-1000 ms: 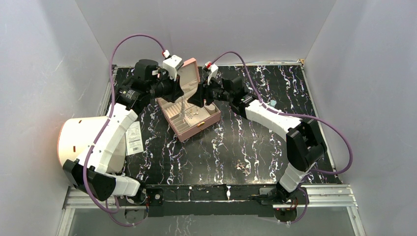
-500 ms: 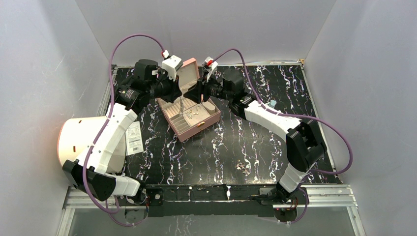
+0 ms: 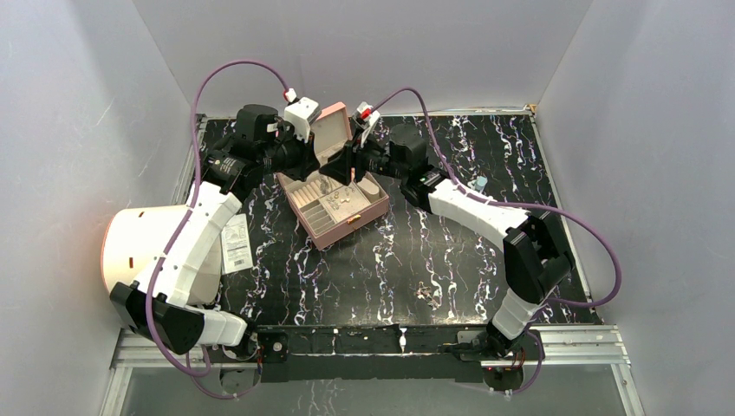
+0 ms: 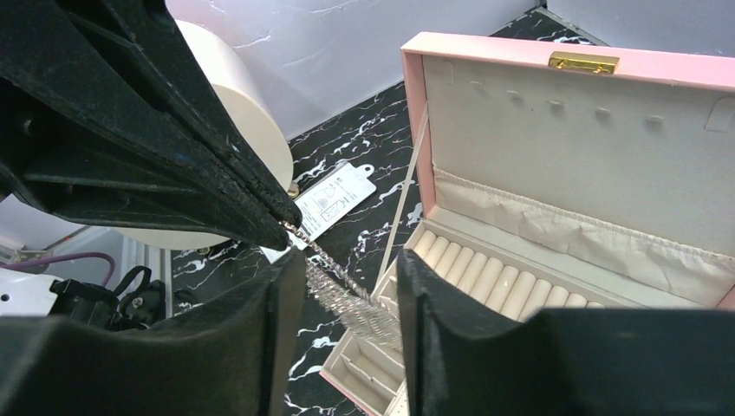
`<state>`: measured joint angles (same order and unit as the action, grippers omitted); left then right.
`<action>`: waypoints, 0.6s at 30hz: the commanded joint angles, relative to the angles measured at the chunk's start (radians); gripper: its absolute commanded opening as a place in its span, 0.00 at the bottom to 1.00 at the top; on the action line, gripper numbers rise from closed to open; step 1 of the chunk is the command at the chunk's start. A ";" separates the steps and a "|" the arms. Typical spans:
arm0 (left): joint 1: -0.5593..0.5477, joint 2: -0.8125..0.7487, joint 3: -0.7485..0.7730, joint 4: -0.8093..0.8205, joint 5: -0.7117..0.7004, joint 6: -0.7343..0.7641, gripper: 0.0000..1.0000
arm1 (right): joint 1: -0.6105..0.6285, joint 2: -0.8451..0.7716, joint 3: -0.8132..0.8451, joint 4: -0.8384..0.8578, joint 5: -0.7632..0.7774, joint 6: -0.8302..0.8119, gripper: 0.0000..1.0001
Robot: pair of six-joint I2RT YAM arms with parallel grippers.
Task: Organize the mixed jewelry
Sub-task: Pick up the jewelry from the center of the board.
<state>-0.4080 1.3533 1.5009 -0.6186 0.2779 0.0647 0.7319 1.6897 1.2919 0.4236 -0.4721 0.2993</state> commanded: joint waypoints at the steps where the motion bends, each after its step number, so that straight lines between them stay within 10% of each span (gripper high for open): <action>1: 0.005 -0.029 0.031 -0.009 0.018 -0.008 0.00 | 0.012 -0.032 0.003 0.074 0.024 -0.019 0.46; 18: 0.003 -0.039 0.027 0.000 0.025 -0.032 0.00 | 0.041 -0.010 0.008 0.063 0.037 -0.029 0.44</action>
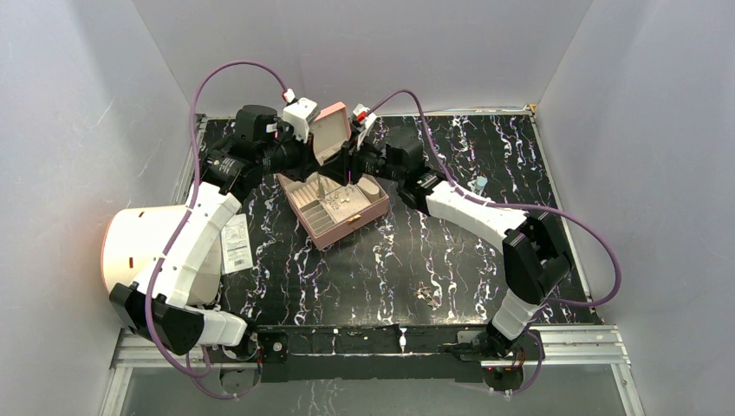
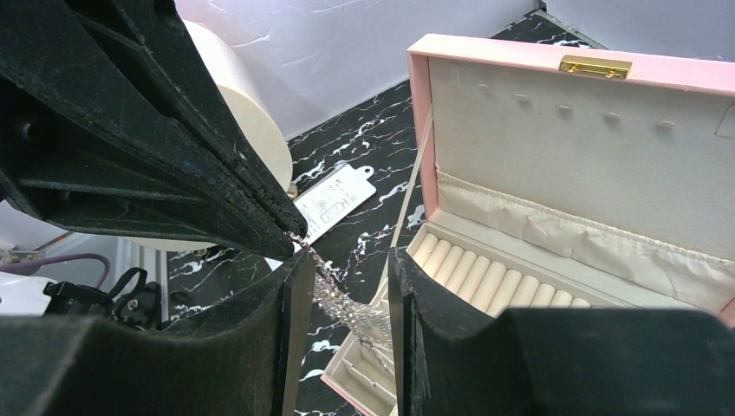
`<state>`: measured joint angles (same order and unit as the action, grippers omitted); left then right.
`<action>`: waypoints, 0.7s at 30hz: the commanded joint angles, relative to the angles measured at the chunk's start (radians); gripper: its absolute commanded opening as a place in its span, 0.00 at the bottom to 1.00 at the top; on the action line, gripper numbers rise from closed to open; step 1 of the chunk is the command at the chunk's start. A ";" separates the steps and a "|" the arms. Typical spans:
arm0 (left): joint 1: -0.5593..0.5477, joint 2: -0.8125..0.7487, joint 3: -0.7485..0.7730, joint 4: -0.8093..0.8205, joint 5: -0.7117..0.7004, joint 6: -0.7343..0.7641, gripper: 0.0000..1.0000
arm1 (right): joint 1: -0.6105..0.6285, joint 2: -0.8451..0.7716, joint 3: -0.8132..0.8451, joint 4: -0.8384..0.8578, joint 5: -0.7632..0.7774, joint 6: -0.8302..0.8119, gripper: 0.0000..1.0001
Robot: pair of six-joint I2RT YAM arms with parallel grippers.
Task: Organize the mixed jewelry
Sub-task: Pick up the jewelry from the center of the board.
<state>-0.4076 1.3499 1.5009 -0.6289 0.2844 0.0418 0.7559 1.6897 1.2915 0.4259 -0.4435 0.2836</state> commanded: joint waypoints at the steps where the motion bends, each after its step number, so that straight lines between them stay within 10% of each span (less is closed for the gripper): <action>1: 0.004 -0.035 0.029 0.011 0.013 -0.013 0.00 | 0.017 -0.005 0.006 0.064 0.013 -0.014 0.43; 21: 0.003 -0.028 0.043 0.024 0.006 -0.035 0.00 | 0.030 0.065 -0.032 0.166 0.077 -0.009 0.27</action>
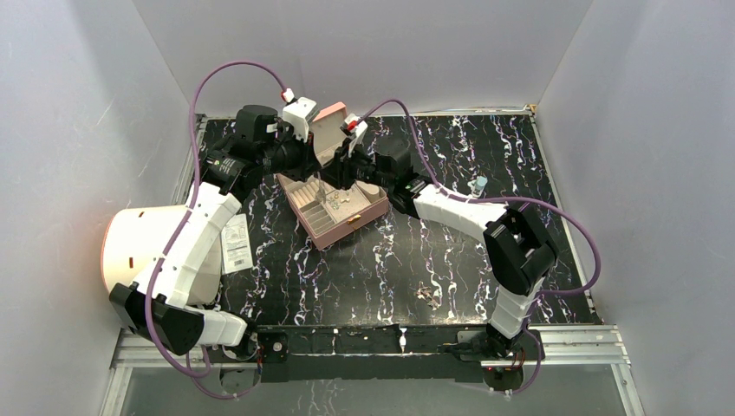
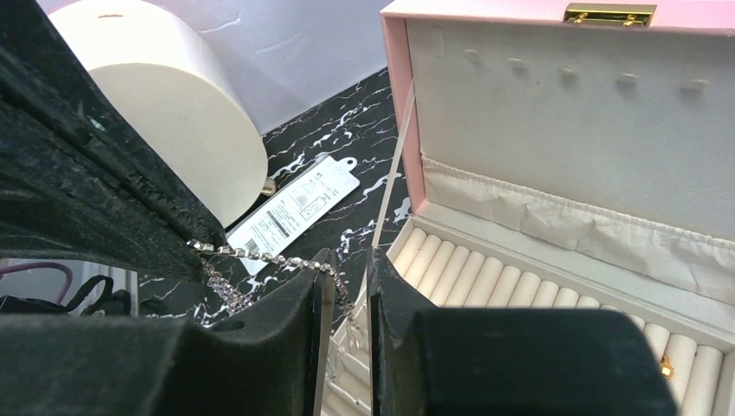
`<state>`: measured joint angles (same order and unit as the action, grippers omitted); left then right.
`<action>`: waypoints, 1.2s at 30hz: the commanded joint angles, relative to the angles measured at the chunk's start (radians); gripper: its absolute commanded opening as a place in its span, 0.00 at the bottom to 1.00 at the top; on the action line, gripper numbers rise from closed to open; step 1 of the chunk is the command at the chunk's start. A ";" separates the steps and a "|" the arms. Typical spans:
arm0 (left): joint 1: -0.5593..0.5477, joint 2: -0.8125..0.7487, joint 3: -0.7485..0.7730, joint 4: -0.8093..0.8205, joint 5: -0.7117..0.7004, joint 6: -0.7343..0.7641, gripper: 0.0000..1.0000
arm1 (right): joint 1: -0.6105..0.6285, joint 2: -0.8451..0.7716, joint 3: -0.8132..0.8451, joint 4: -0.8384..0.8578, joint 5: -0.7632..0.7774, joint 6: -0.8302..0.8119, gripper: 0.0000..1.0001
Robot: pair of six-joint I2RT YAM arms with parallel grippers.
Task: Organize the mixed jewelry
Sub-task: Pick up the jewelry from the center of the board.
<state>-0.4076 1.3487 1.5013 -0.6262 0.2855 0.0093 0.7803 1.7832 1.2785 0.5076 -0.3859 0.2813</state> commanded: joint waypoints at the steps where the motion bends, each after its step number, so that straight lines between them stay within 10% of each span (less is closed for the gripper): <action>1: 0.003 -0.026 0.042 0.022 0.002 -0.003 0.00 | 0.005 -0.031 -0.025 0.087 0.020 -0.003 0.26; 13: 0.004 -0.026 0.054 0.023 -0.034 -0.003 0.00 | 0.004 -0.016 -0.026 0.070 0.025 0.006 0.25; 20: 0.004 -0.034 0.049 0.022 -0.083 -0.039 0.00 | 0.005 0.015 0.036 0.003 0.043 0.005 0.00; 36: 0.004 -0.100 -0.165 0.149 -0.436 -0.280 0.00 | 0.005 0.130 0.360 -0.263 0.190 -0.078 0.00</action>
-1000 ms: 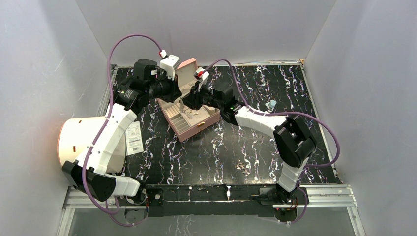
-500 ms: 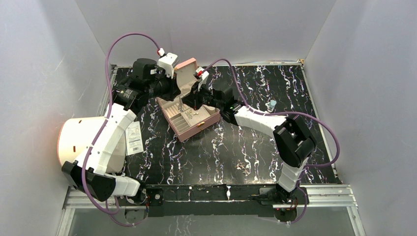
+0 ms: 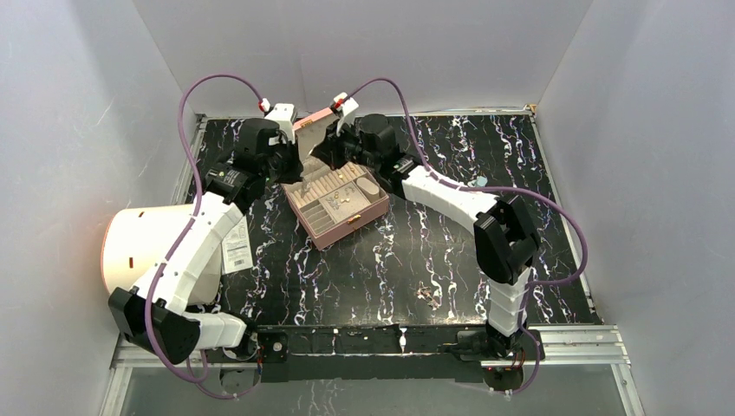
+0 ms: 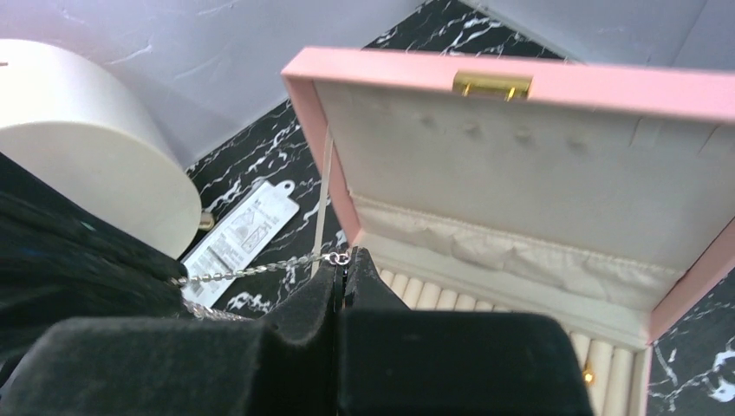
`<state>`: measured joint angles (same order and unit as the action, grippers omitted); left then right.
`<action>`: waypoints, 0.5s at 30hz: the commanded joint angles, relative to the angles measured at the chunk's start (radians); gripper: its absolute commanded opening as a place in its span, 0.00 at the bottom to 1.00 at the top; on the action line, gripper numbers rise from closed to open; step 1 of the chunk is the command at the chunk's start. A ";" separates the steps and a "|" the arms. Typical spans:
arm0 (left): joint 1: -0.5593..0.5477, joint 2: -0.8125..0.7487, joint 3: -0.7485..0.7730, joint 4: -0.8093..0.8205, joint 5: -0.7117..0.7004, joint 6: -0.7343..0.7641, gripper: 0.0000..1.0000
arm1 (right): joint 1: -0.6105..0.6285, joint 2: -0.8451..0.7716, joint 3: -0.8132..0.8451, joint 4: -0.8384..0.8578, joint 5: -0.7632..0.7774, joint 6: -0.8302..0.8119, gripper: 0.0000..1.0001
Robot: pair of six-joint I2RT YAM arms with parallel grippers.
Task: Organize the mixed jewelry
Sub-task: Pick up the jewelry from the center of the board.
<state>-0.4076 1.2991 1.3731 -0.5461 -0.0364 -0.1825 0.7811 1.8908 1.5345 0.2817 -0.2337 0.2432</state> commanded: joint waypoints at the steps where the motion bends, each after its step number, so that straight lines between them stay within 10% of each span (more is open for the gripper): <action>1: 0.004 -0.052 -0.048 0.078 -0.135 -0.100 0.00 | 0.004 0.033 0.122 -0.046 0.042 -0.043 0.00; 15: 0.004 -0.001 -0.109 0.154 -0.406 -0.307 0.00 | 0.001 0.136 0.342 -0.150 0.076 -0.089 0.00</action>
<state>-0.4080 1.2964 1.2816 -0.4103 -0.3176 -0.4038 0.7921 2.0113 1.7748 0.1242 -0.2001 0.1860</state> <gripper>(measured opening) 0.010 0.023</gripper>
